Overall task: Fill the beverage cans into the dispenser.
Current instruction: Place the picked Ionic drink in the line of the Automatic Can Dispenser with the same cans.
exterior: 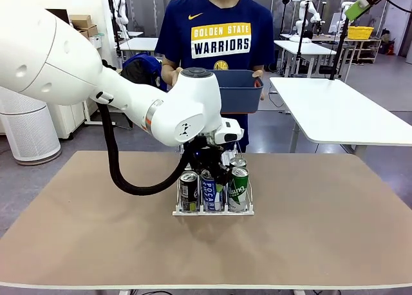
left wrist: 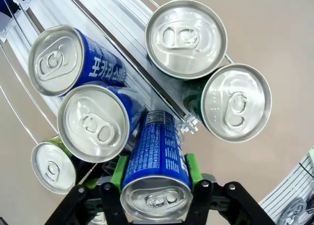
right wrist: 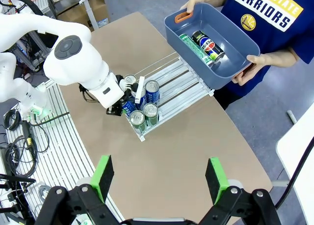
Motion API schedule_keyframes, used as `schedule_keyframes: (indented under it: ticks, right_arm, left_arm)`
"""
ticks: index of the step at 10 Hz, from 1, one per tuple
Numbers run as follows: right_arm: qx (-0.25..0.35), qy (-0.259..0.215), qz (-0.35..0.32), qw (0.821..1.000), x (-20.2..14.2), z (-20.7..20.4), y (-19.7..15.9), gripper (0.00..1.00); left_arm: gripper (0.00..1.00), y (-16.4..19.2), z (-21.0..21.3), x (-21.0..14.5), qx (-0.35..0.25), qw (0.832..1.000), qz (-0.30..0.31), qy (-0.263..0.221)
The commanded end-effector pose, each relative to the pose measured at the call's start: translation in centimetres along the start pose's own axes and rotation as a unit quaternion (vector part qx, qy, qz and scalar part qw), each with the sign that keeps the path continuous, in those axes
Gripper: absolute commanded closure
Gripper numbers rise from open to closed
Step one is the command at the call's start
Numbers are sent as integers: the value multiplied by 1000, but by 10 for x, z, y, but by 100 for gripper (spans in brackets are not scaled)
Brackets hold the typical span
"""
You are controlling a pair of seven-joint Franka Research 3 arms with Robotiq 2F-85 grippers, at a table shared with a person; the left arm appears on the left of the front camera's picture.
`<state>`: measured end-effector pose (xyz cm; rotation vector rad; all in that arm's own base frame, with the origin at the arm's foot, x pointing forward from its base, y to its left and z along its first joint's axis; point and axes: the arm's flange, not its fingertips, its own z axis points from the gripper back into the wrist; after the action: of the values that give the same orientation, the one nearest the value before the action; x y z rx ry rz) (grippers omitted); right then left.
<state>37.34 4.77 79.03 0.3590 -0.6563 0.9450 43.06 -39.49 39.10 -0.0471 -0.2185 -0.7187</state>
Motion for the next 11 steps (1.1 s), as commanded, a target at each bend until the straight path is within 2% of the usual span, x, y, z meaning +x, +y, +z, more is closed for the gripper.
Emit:
schedule_keyframes:
  ticks: [1, 7, 8, 9, 10, 11]
  right_arm:
    - [0, 0, 0, 1000, 0, 0, 0, 0]
    - [0, 0, 0, 1000, 0, 0, 0, 0]
    - [0, 0, 0, 1000, 0, 0, 0, 0]
    - [0, 0, 0, 1000, 0, 0, 0, 0]
    - [0, 0, 0, 1000, 0, 0, 0, 0]
    - [0, 0, 0, 1000, 0, 0, 0, 0]
  left_arm:
    - [43, -2, 0, -3, 8, 1000, -3, -8]
    - [43, -1, 0, 1, 0, 1000, -3, -1]
    - [23, 0, 6, -2, 17, 1000, -3, -3]
    - [23, -2, 12, -3, 17, 1000, 0, -15]
    - [3, -4, 20, -5, 18, 1000, 2, -24]
    - [18, -6, 28, -7, 22, 999, 4, -31]
